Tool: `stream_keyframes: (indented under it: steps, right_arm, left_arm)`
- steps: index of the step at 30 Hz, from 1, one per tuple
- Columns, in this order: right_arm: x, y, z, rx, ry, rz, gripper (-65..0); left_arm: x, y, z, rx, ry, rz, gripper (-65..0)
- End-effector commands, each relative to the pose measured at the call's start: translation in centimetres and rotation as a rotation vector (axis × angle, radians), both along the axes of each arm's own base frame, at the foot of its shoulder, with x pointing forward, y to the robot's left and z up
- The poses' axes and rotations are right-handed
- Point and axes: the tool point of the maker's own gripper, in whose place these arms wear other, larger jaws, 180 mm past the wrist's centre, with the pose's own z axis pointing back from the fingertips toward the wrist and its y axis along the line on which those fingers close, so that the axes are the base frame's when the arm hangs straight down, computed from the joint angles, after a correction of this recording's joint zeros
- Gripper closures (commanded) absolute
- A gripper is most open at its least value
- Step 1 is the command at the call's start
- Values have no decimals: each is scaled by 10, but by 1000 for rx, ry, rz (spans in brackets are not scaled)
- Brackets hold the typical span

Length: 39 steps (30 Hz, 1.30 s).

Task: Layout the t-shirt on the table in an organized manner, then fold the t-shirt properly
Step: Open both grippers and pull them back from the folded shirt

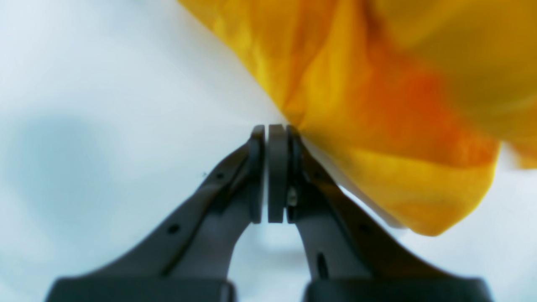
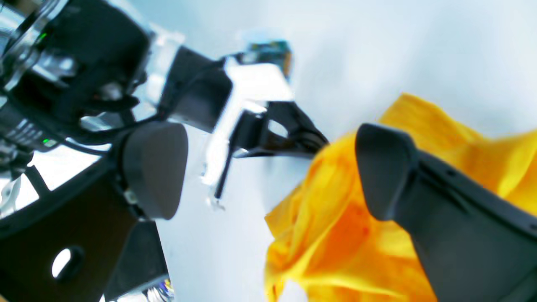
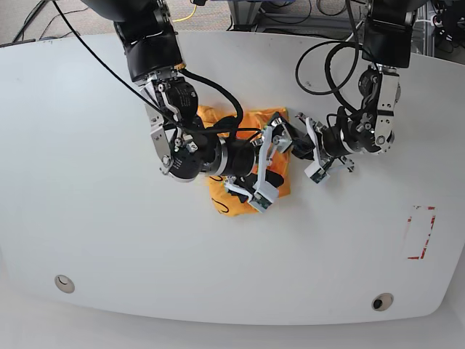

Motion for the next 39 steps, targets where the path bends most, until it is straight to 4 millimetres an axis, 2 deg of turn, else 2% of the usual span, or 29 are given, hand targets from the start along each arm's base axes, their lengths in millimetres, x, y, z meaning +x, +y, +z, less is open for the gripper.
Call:
stream_keyframes:
  steps: [1, 6, 8, 12, 15, 19, 25, 31, 39]
  right_arm:
    - [4, 5, 18, 32, -55, 23, -607]
    - [-10, 18, 13, 10, -55, 87, -607]
    - [-6, 15, 14, 0, -68, 86, -607]
    - [4, -1, 13, -44, -97, 74, -607]
    - [16, -22, 11, -102, -125, 56, -607]
    - [26, -50, 4, -174, -141, 35, -607]
    - [32, -82, -7, -249, -143, 9, -607]
    - [25, -83, -10, -253, -139, 15, -607]
    - [8, -83, -28, -249, -81, 21, -607]
  left_arm:
    - [9, 0, 10, -1, -33, -4, 0]
    - [9, 0, 10, -1, -33, -4, 0]
    - [9, 0, 10, -1, -33, -4, 0]
    - [9, 0, 11, -1, -35, -5, 0]
    - [10, 3, 11, 4, -36, -3, 0]
    - [16, 25, 17, 25, -56, 36, 0]
    - [27, 35, 36, 23, -112, 68, 0]
    - [30, 43, 40, 37, -117, 87, 0]
    - [34, 43, 45, 36, -132, 89, 0]
